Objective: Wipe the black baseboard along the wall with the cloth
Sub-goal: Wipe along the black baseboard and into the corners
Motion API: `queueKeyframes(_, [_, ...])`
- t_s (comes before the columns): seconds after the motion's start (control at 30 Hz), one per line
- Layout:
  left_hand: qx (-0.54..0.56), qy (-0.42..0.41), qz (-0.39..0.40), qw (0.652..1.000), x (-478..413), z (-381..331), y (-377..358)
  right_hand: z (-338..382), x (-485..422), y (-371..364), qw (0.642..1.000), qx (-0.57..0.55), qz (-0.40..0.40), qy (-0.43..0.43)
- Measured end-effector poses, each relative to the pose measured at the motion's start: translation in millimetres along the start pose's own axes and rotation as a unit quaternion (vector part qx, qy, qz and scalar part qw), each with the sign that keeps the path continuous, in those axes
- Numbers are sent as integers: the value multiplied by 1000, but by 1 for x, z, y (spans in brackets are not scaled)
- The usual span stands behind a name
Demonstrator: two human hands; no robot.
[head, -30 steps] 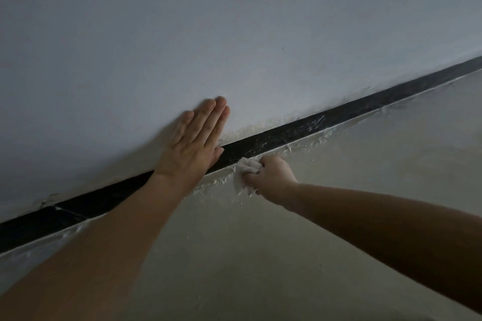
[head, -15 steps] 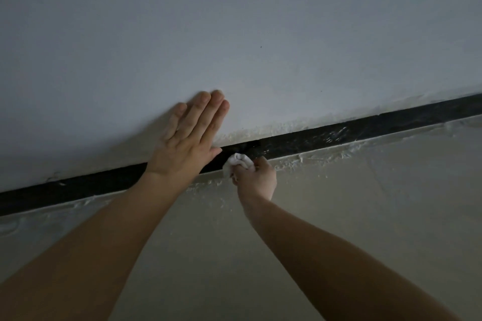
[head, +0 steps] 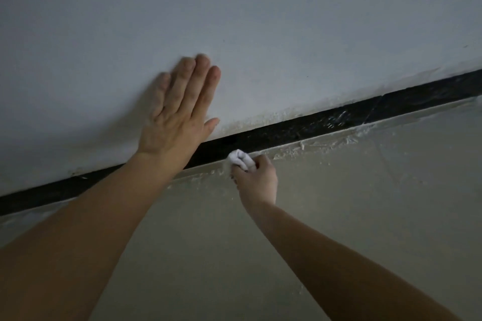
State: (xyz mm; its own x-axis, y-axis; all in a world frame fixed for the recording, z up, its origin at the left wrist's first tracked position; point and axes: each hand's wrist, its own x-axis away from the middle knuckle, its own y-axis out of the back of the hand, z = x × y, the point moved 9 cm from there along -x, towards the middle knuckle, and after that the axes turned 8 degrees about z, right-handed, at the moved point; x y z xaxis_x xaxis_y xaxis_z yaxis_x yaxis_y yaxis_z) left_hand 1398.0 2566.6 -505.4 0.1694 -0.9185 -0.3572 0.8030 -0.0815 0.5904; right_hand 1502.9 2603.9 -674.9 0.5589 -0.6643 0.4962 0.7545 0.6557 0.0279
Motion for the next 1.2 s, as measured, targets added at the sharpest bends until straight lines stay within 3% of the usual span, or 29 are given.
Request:
queueKeyframes(0.2, [21, 25, -33, 999, -11, -3, -1, 12, -10, -19, 997, -72, -36, 4])
queueKeyframes(0.6, [2, 10, -92, 996, -14, -8, -10, 6, -22, 102, 965, -139, -221, 8])
queueKeyframes(0.67, [1, 7, -95, 995, -15, -9, -11, 7, -17, 97, 975, -132, -178, 13])
queueKeyframes(0.77, [8, 9, -96, 995, -14, -9, -11, 3, -12, 46, 994, -101, -45, -2])
queueKeyframes(0.83, [10, 10, -97, 995, -14, -9, -11, -4, -14, 17, 997, -76, -18, -22])
queueKeyframes(0.97, [8, 9, -100, 995, -14, -8, -10, -9, -26, 8, 990, -115, -65, -48])
queueKeyframes(1.2, [14, 8, -108, 994, -13, -8, -10, -4, -36, 67, 975, -172, -140, -32])
